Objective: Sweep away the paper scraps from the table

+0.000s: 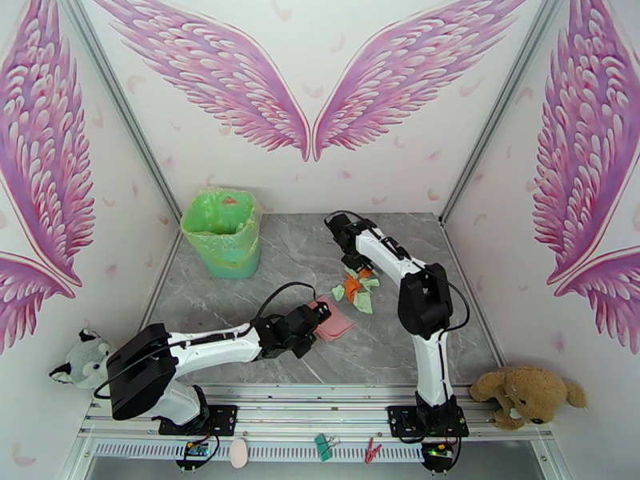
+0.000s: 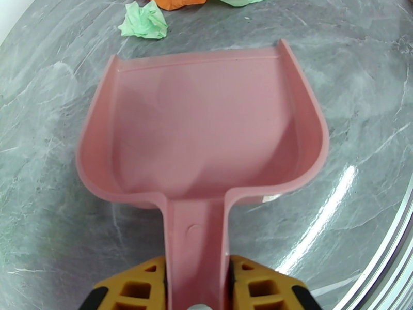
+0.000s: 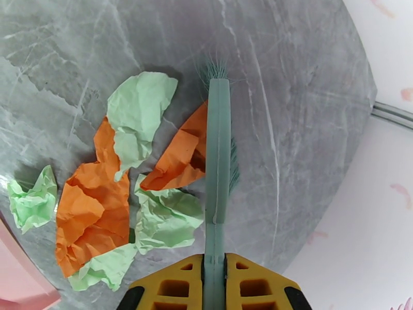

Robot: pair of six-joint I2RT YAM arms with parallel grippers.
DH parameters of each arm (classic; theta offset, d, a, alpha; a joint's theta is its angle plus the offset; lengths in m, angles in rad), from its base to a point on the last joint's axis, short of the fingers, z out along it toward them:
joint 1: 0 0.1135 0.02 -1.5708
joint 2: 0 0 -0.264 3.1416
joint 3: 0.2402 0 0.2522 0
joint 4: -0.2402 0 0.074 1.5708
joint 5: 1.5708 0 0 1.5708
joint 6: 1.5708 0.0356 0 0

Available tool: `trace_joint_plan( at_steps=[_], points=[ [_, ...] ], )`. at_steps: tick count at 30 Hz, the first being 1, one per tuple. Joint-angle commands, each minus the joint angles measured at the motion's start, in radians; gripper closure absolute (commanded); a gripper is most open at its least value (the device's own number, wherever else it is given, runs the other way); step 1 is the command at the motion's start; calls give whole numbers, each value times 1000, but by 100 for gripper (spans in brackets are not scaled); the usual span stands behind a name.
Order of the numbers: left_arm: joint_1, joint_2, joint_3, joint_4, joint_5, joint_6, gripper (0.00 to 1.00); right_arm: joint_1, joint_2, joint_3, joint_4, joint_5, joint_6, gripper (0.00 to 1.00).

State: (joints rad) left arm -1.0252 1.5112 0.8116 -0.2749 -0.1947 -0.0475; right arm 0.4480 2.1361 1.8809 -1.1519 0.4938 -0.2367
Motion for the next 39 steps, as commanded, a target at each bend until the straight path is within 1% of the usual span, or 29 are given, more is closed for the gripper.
trace_joint_plan(
  at_steps=[1, 9, 13, 22, 30, 32, 39],
  points=[
    [13, 15, -24, 37, 20, 11, 100, 27, -35, -55, -13, -62, -5, 100],
    [30, 38, -25, 75, 20, 22, 100, 89, -123, -164, 3, -139, 37, 100],
    [38, 62, -17, 95, 24, 28, 100, 122, -165, -199, 0, -158, 56, 100],
    [46, 113, -3, 134, 40, 32, 100, 216, -250, -262, -35, -244, 82, 100],
    [48, 115, -16, 148, 42, 28, 100, 233, -408, -277, -51, -331, 151, 100],
    [48, 115, -20, 151, 44, 28, 100, 233, -442, -270, -59, -312, 172, 100],
    [45, 104, -42, 137, 80, 31, 100, 208, -518, -249, -97, -151, 249, 100]
  ],
)
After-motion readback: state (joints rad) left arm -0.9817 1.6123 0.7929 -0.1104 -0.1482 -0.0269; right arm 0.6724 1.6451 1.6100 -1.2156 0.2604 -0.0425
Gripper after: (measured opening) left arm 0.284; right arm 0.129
